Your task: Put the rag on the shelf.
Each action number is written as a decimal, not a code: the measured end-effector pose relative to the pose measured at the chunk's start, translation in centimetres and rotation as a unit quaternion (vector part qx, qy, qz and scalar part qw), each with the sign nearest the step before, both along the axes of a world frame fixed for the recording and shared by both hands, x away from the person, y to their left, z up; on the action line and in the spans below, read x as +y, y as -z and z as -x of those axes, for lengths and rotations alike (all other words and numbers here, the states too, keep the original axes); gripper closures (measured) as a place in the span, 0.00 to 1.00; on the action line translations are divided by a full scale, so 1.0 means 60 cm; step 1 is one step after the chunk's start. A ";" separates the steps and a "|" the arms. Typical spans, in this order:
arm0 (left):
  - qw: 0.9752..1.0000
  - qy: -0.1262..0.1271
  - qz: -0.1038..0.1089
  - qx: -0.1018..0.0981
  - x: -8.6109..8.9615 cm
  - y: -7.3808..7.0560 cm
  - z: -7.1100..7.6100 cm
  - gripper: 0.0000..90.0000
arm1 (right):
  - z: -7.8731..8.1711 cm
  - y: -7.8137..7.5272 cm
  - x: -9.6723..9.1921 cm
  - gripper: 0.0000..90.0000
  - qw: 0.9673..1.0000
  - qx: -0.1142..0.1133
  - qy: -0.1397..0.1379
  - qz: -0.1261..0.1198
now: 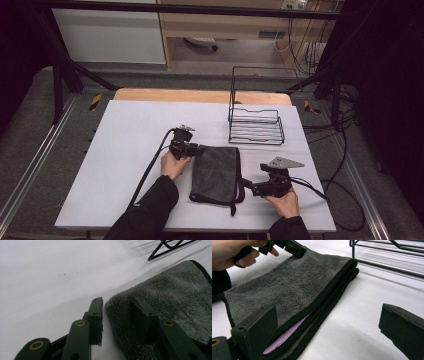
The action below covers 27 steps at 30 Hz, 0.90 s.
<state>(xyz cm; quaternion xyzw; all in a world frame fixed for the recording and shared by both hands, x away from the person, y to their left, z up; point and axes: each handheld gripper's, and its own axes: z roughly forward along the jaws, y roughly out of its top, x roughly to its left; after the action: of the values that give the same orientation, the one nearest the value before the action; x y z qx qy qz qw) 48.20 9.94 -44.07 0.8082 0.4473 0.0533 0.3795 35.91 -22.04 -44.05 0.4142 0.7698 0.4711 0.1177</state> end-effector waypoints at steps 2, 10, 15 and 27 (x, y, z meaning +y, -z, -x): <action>1.000 0.002 -0.001 0.005 -0.002 0.003 0.000 0.74 | -0.001 0.000 0.000 0.04 1.000 -0.001 -0.001 -0.002; 1.000 0.009 -0.012 0.000 -0.007 0.005 0.005 0.82 | -0.022 0.001 0.006 0.06 1.000 0.009 0.003 -0.007; 1.000 0.009 -0.019 -0.010 -0.011 0.006 0.010 0.86 | -0.049 -0.003 0.016 0.08 1.000 0.004 0.016 -0.001; 1.000 0.009 -0.003 -0.006 -0.006 0.011 0.009 0.87 | -0.148 0.008 0.058 0.21 0.998 0.038 0.050 -0.001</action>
<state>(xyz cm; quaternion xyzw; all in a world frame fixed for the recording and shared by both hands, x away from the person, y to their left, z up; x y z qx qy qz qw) 47.68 9.57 -44.71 0.8129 0.4379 0.0566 0.3798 44.78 -18.54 -44.53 0.4703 0.7514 0.4492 0.1115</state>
